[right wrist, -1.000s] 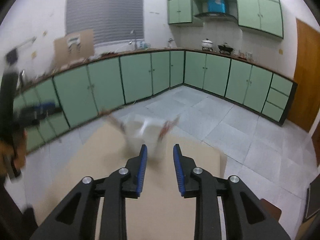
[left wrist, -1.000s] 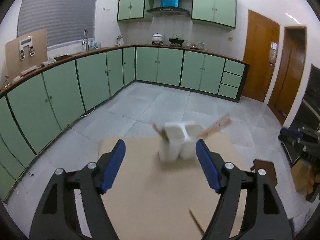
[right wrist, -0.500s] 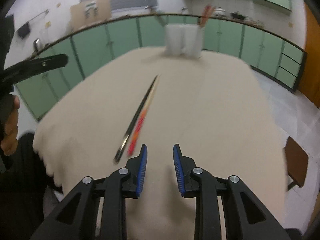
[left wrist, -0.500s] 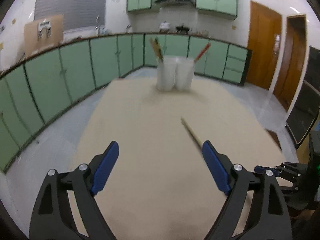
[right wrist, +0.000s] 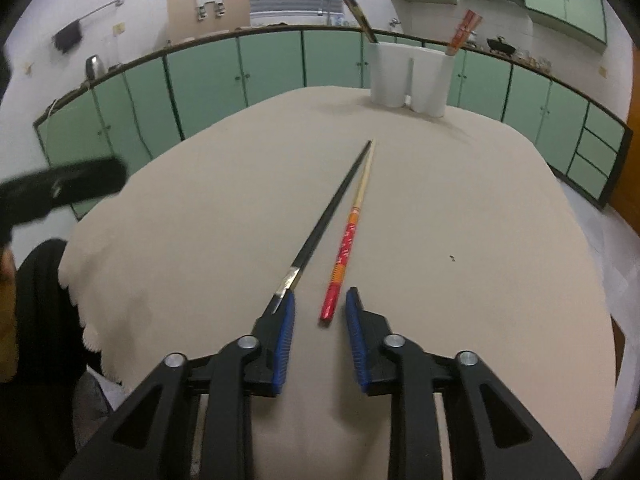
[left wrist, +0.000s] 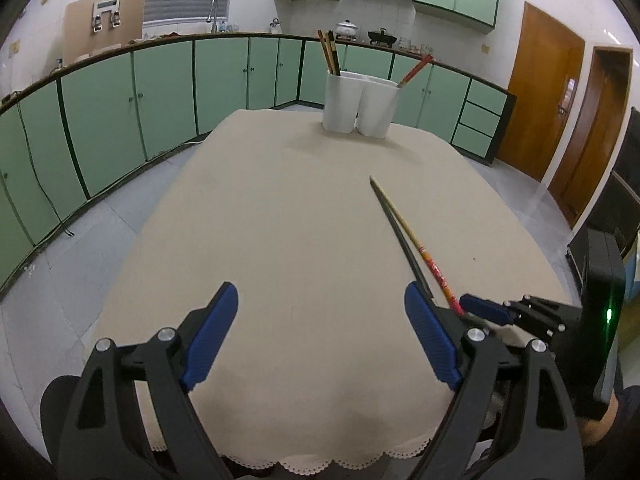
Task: Organize utensils
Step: 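Move both tools back over the last chopsticks on the table, then grasp the red-patterned chopstick with the right tool while the left grasps the black chopstick, then lift both chopsticks and carry them over the white holder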
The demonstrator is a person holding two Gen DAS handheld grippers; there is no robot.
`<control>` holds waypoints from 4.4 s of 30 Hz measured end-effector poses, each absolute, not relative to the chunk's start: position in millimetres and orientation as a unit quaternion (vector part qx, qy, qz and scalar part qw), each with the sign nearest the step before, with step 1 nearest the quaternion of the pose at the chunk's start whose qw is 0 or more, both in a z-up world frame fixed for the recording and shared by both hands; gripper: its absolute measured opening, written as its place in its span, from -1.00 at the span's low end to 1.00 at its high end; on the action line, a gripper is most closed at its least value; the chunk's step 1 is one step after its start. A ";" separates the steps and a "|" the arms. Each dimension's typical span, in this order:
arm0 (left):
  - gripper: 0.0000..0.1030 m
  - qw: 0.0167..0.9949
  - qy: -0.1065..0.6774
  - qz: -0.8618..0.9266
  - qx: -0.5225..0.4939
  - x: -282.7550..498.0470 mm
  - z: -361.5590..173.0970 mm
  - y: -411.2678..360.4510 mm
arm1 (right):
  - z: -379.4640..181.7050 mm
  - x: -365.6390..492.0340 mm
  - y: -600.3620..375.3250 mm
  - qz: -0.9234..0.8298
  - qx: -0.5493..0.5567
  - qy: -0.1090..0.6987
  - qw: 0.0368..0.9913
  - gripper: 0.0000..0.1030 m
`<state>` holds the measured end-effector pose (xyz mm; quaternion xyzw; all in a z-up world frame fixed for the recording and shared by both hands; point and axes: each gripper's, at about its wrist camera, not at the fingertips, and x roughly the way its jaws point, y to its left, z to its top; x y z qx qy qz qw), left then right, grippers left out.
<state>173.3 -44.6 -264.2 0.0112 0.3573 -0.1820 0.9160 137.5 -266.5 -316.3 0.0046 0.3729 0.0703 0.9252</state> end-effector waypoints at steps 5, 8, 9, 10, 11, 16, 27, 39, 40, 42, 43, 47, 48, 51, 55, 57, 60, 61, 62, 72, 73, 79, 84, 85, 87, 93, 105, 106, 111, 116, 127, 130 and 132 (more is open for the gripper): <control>0.59 0.912 0.363 -0.190 0.010 172.9 -273.5 -59.2 | -316.6 131.4 -300.2 0.022 0.061 0.372 0.926 -0.88; 0.58 0.907 0.366 -0.205 0.020 170.6 -282.9 -79.4 | -318.9 119.0 -324.3 -0.014 0.093 0.371 0.924 -0.88; 0.58 0.905 0.367 -0.212 0.024 170.0 -286.6 -89.3 | -318.8 116.3 -328.5 -0.020 0.097 0.371 0.923 -0.88; 0.58 0.904 0.367 -0.215 0.028 169.4 -289.4 -97.1 | -318.5 112.4 -332.4 -0.026 0.101 0.371 0.923 -0.88; 0.58 0.903 0.368 -0.222 0.034 168.9 -292.9 -107.6 | -318.0 110.7 -334.8 -0.028 0.104 0.371 0.922 -0.88; 0.49 0.895 0.373 -0.236 0.062 169.0 -312.3 -144.4 | -316.9 109.5 -339.0 -0.032 0.108 0.369 0.922 -0.88; -0.85 0.913 0.365 -0.174 0.056 179.1 -321.0 -125.2 | -316.8 119.4 -323.0 -0.019 0.084 0.371 0.924 -0.88; -0.65 0.922 0.369 -0.114 0.038 186.0 -319.6 -87.0 | -317.0 126.6 -302.3 -0.003 0.060 0.367 0.928 -0.87; -0.48 0.920 0.370 -0.118 0.042 186.2 -318.7 -87.8 | -317.4 126.9 -302.2 -0.003 0.060 0.366 0.929 -0.86; -0.23 0.920 0.369 -0.122 0.046 184.2 -318.7 -88.9 | -318.0 125.8 -302.9 0.000 0.061 0.364 0.930 -0.84; -0.23 0.920 0.369 -0.125 0.050 183.8 -319.2 -88.9 | -318.2 125.7 -303.5 0.002 0.063 0.363 0.930 -0.84; -0.53 0.917 0.366 -0.143 0.061 185.1 -319.5 -93.7 | -318.5 126.3 -305.9 0.007 0.069 0.365 0.928 -0.84; -0.72 0.916 0.367 -0.146 0.064 185.2 -319.9 -94.5 | -318.3 126.7 -306.2 0.007 0.071 0.367 0.927 -0.84; -0.85 0.910 0.378 -0.157 0.064 187.2 -317.7 -96.7 | -315.7 129.3 -306.1 0.006 0.072 0.379 0.923 -0.85; -0.88 0.904 0.394 -0.160 0.053 190.6 -308.1 -94.6 | -310.9 128.7 -306.1 0.002 0.075 0.388 0.919 -0.87; -0.88 0.905 0.391 -0.160 0.052 187.8 -298.4 -93.7 | -305.2 126.0 -305.2 -0.002 0.072 0.387 0.919 -0.87; -0.88 0.909 0.382 -0.159 0.049 182.6 -282.4 -90.3 | -294.9 121.9 -303.2 -0.007 0.065 0.383 0.921 -0.87; -0.88 0.911 0.377 -0.160 0.047 180.8 -275.3 -88.7 | -289.6 119.8 -302.5 -0.008 0.063 0.381 0.922 -0.87; -0.88 0.912 0.374 -0.160 0.045 178.9 -271.2 -86.8 | -283.5 117.9 -301.9 -0.009 0.061 0.378 0.924 -0.87; -0.88 0.923 0.343 -0.170 0.031 163.4 -228.6 -78.4 | -218.6 102.7 -295.6 -0.009 0.030 0.326 0.945 -0.87; -0.88 0.924 0.340 -0.172 0.030 162.0 -225.1 -78.0 | -214.0 103.8 -295.8 -0.008 0.028 0.323 0.946 -0.87; -0.88 0.929 0.324 -0.177 0.025 157.2 -206.9 -76.1 | -192.7 101.7 -293.6 -0.004 0.012 0.303 0.953 -0.89; -0.88 0.933 0.308 -0.184 0.025 158.8 -187.4 -74.7 | -178.4 102.2 -292.4 -0.004 -0.004 0.292 0.956 -0.90; -0.88 0.933 0.306 -0.186 0.025 159.9 -183.8 -74.9 | -175.6 103.4 -292.5 -0.003 -0.007 0.290 0.957 -0.90; -0.88 0.934 0.302 -0.190 0.026 163.5 -178.0 -75.8 | -169.3 107.0 -294.7 0.000 -0.005 0.289 0.957 -0.92; -0.88 0.935 0.290 -0.201 0.039 177.8 -155.9 -77.7 | -146.3 115.9 -302.6 0.010 -0.003 0.282 0.959 -0.97; -0.88 0.935 0.283 -0.209 0.038 186.3 -151.3 -77.3 | -245.0 113.1 -331.1 0.017 0.075 0.362 0.929 -0.82; -0.88 0.935 0.283 -0.210 0.037 187.1 -151.9 -75.5 | -266.9 112.7 -329.0 0.016 0.080 0.376 0.923 -0.82; -0.88 0.933 0.289 -0.209 0.040 193.2 -147.3 -74.4 | -314.2 119.4 -324.3 0.015 0.102 0.391 0.915 -0.77; -0.88 0.933 0.291 -0.204 0.044 197.7 -144.9 -75.8 | -317.5 120.1 -317.3 0.024 0.091 0.387 0.917 -0.67; -0.88 0.926 0.306 -0.217 0.051 206.1 -141.0 -78.2 | -295.5 119.2 -325.0 0.018 0.105 0.393 0.913 -0.88; -0.88 0.921 0.315 -0.222 0.056 212.9 -138.2 -75.9 | -256.4 118.0 -336.3 0.021 0.111 0.380 0.918 -0.88; -0.88 0.919 0.319 -0.225 0.058 217.2 -136.8 -74.7 | -231.9 117.6 -343.3 0.020 0.108 0.371 0.922 -0.88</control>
